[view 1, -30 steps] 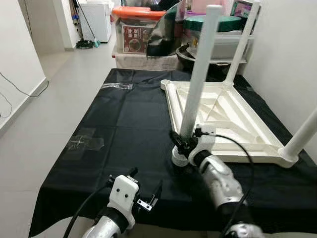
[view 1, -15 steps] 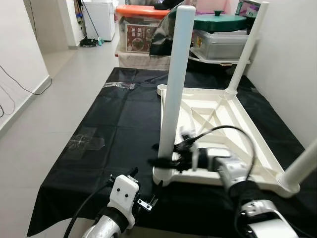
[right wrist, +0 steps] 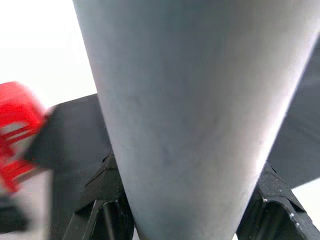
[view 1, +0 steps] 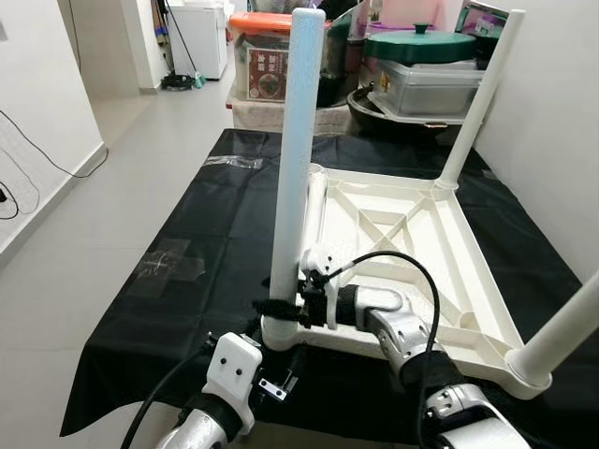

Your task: Building children table

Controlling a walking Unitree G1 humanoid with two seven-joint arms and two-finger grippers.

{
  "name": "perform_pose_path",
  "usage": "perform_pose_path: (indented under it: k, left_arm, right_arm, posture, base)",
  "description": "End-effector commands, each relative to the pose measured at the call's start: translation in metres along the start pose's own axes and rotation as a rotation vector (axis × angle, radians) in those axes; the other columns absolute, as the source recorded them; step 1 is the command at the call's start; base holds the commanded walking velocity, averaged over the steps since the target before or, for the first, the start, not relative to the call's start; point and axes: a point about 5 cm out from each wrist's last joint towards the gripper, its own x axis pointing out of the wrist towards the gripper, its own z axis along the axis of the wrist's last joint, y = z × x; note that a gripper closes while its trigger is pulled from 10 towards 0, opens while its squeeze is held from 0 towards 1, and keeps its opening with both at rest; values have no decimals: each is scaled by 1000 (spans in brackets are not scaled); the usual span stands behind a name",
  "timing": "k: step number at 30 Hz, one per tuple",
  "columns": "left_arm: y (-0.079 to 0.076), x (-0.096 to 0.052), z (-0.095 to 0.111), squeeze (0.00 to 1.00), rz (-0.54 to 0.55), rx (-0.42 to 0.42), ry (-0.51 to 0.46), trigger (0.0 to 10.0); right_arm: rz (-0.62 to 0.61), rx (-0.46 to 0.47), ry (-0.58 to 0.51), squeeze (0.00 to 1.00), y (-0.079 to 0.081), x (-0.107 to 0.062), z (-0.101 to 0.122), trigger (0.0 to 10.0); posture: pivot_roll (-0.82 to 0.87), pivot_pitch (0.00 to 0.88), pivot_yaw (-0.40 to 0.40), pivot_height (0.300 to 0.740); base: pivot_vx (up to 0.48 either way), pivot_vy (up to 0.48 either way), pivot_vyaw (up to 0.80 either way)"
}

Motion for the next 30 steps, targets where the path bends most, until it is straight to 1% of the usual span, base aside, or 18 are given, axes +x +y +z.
perform_pose_path:
  k: [1, 2, 3, 4, 5, 6, 8, 12, 15, 17, 18, 19, 20, 21, 25, 26, 27, 30]
  left_arm:
    - [0, 0, -2, 0, -3, 2, 5, 10000]
    - [0, 0, -2, 0, -3, 2, 5, 10000]
    - [0, 0, -2, 0, -3, 2, 5, 10000]
    - [1, 0, -1, 0, -5, 1, 4, 10000]
    - [1, 0, -1, 0, -5, 1, 4, 10000]
    - [1, 0, -1, 0, -8, 0, 5, 10000]
    - [1, 1, -1, 0, -10, 1, 5, 10000]
    - [1, 1, -1, 0, -9, 2, 4, 10000]
    - [1, 1, -1, 0, -8, 2, 5, 10000]
    - [0, 1, -2, 0, -7, 1, 5, 10000]
    - [0, 1, -2, 0, -7, 1, 5, 10000]
    - [0, 1, -2, 0, -7, 1, 5, 10000]
    - [0, 1, -2, 0, -7, 1, 5, 10000]
    - [0, 1, -2, 0, -7, 0, 5, 10000]
    - [0, 1, -2, 0, -8, 0, 4, 10000]
    - [1, 1, -2, 0, -7, 0, 4, 10000]
    - [1, 1, -2, 0, -7, 0, 4, 10000]
    - [1, 1, -2, 0, -8, 1, 4, 10000]
  right_arm:
    - [-234, 65, -2, 0, -20, -12, -2, 0]
    - [-375, 73, 24, 0, -28, -15, -6, 0]
    - [-375, 73, 24, 0, -28, -15, -6, 0]
    - [-765, 153, 3, 0, -41, -33, -15, 0]
    - [-765, 153, 3, 0, -41, -33, -15, 0]
    - [-947, 194, -33, 0, -43, -46, -19, 0]
    - [-1109, 258, -81, 0, -24, -52, -25, 0]
    - [-1194, 300, -105, 0, -9, -53, -26, 0]
    - [-1171, 332, -120, 0, 1, -41, -25, 0]
    - [-1047, 375, -144, 0, 11, -23, -21, 0]
    - [-1047, 375, -144, 0, 11, -23, -21, 0]
    - [-966, 359, -162, 0, 18, -14, -14, 10000]
    - [-966, 359, -162, 0, 18, -14, -14, 10000]
    - [-911, 346, -187, 1000, 21, -12, -12, 10000]
    - [-887, 305, -206, 1000, 16, -14, -9, 10000]
    - [-770, 320, -263, 0, 5, -16, -2, 10000]
    - [-770, 320, -263, 0, 5, -16, -2, 10000]
    - [-546, 314, -303, 0, -12, -23, 6, 10000]
  posture:
    - [139, 0, -71, 740]
    - [132, 0, -68, 740]
    - [132, 0, -68, 740]
    - [124, 0, -66, 740]
    - [124, 0, -66, 740]
    - [124, 0, -66, 740]
    - [130, 0, -67, 740]
    - [131, 0, -67, 740]
    - [131, 0, -68, 740]
    - [132, 0, -69, 740]
    - [132, 0, -69, 740]
    - [131, 0, -70, 740]
    - [131, 0, -70, 740]
    - [130, 0, -70, 740]
    - [130, 0, -72, 740]
    - [128, 0, -73, 740]
    - [128, 0, -73, 740]
    - [129, 0, -69, 740]
  base:
    - [0, 0, 0]
    - [0, 0, 0]
    - [0, 0, 0]
    - [0, 0, 0]
    - [0, 0, 0]
    - [0, 0, 0]
    - [0, 0, 0]
    - [0, 0, 0]
    - [0, 0, 0]
    - [0, 0, 0]
    - [0, 0, 0]
    - [0, 0, 0]
    - [0, 0, 0]
    - [0, 0, 0]
    - [0, 0, 0]
    - [0, 0, 0]
    - [0, 0, 0]
    - [0, 0, 0]
